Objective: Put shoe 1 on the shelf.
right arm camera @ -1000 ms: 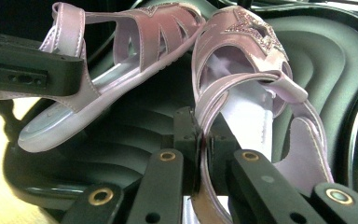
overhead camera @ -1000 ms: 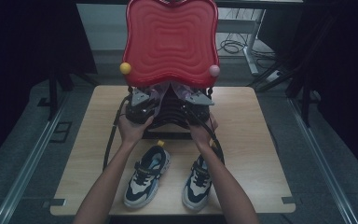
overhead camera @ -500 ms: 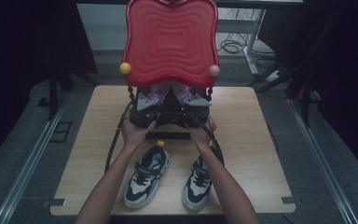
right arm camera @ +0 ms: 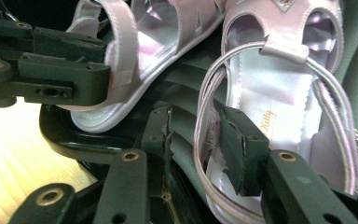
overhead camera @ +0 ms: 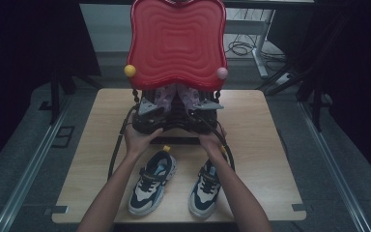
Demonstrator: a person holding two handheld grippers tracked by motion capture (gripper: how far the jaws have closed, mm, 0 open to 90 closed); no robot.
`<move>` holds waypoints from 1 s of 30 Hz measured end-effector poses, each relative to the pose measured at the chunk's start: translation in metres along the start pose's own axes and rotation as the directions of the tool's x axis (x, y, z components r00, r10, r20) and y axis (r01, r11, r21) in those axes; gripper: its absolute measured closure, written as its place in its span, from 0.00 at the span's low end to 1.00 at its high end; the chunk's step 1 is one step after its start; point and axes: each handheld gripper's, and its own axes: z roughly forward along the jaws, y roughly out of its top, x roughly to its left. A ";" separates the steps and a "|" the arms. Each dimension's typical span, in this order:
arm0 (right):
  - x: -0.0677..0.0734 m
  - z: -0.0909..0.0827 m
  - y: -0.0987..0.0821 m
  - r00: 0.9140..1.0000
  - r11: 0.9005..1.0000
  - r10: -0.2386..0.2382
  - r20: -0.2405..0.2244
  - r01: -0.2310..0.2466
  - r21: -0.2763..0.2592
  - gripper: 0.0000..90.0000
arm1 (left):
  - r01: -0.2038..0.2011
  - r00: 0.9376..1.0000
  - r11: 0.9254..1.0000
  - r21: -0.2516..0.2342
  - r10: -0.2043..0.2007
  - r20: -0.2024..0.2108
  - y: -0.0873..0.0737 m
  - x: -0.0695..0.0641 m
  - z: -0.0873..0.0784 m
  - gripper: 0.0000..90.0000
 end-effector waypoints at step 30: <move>0.004 -0.060 -0.015 0.994 0.999 -0.019 -0.110 0.014 -0.043 0.59 | 0.073 0.995 0.997 0.030 -0.075 0.067 -0.009 -0.010 -0.060 0.63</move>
